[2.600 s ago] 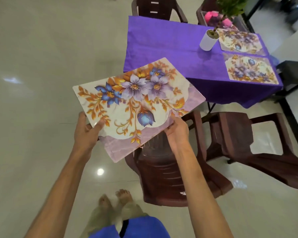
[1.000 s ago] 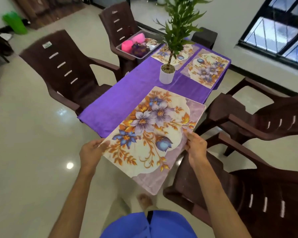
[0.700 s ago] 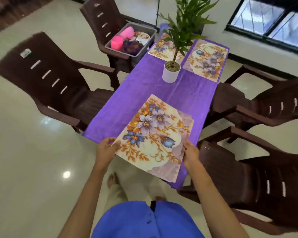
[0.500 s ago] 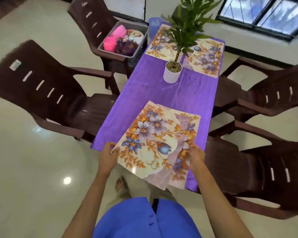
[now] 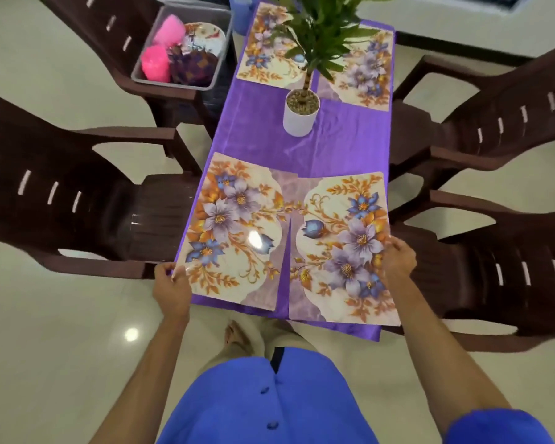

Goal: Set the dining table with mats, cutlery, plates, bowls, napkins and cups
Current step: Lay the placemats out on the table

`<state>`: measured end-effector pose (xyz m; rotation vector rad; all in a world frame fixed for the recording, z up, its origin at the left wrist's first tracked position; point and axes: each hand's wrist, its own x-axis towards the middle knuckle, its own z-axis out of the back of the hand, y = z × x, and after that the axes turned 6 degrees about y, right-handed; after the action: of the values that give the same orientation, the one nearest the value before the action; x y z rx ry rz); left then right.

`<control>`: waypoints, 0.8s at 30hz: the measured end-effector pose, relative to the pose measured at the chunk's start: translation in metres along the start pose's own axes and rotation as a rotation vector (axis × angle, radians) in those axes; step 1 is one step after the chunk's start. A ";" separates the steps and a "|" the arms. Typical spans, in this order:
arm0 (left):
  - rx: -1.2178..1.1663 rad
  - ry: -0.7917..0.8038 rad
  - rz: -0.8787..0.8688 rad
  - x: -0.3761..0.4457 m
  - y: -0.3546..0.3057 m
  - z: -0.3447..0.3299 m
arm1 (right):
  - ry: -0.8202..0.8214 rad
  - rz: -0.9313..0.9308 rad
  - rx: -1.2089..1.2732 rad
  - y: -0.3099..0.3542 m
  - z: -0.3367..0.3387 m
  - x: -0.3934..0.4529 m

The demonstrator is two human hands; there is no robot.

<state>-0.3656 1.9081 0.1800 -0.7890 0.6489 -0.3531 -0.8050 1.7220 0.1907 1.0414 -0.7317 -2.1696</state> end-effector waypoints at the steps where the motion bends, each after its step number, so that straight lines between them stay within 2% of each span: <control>1: 0.001 -0.014 0.015 0.004 -0.001 -0.004 | 0.005 0.002 -0.013 -0.007 -0.001 0.013; 4: -0.001 -0.036 0.060 0.009 -0.015 -0.018 | 0.003 0.006 -0.048 -0.006 -0.004 0.023; 11: -0.031 -0.013 0.153 0.023 -0.020 -0.039 | 0.009 0.200 -0.616 -0.007 -0.031 0.004; 13: -0.057 0.031 0.190 0.027 -0.015 -0.035 | 0.115 0.323 -0.685 -0.013 -0.048 -0.013; 16: -0.082 0.127 0.229 0.032 -0.002 -0.022 | 0.344 0.433 -0.539 -0.018 -0.083 -0.043; 20: 0.022 0.183 0.173 0.032 0.009 -0.005 | 0.621 0.388 -0.476 -0.019 -0.132 -0.081; 24: 0.128 0.216 0.145 0.039 0.017 -0.002 | 0.787 0.446 -0.596 -0.024 -0.162 -0.120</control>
<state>-0.3369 1.8983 0.1505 -0.5825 0.8723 -0.3466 -0.6193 1.7907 0.1443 1.1313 0.0626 -1.2897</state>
